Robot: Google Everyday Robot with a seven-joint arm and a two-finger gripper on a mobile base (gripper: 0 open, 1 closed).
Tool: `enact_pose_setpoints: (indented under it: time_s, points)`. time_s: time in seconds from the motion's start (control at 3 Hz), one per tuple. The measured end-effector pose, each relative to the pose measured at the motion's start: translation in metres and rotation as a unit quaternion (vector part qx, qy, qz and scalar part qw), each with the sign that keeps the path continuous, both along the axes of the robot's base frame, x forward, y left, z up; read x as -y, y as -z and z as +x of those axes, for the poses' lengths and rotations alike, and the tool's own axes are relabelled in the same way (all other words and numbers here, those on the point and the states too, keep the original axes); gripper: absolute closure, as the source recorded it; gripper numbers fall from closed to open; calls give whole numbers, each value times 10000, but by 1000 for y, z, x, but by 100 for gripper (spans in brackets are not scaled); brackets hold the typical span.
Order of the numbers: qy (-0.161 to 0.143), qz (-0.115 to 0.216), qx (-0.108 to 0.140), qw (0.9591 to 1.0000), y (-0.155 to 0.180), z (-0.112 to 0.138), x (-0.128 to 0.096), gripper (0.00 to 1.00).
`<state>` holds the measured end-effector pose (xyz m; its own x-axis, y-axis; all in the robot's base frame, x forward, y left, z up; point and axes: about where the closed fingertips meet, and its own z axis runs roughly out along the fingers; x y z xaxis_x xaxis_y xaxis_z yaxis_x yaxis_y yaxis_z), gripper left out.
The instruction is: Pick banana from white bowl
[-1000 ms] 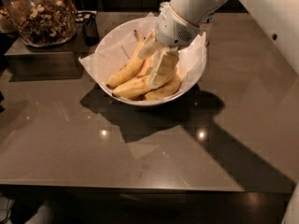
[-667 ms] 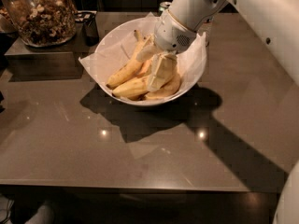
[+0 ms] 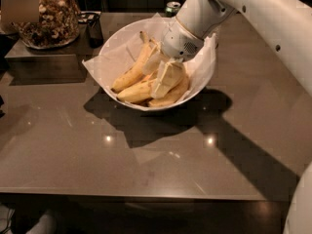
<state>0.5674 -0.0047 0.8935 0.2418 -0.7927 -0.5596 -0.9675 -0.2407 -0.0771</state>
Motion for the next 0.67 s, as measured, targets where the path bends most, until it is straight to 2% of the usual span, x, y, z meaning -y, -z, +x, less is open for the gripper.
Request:
enact_pose_setpoints:
  time_s: [0.33, 0.67]
  points:
    - [22, 18, -1, 10000, 0, 0, 0, 65]
    - [84, 36, 54, 9999, -4, -3, 2, 89]
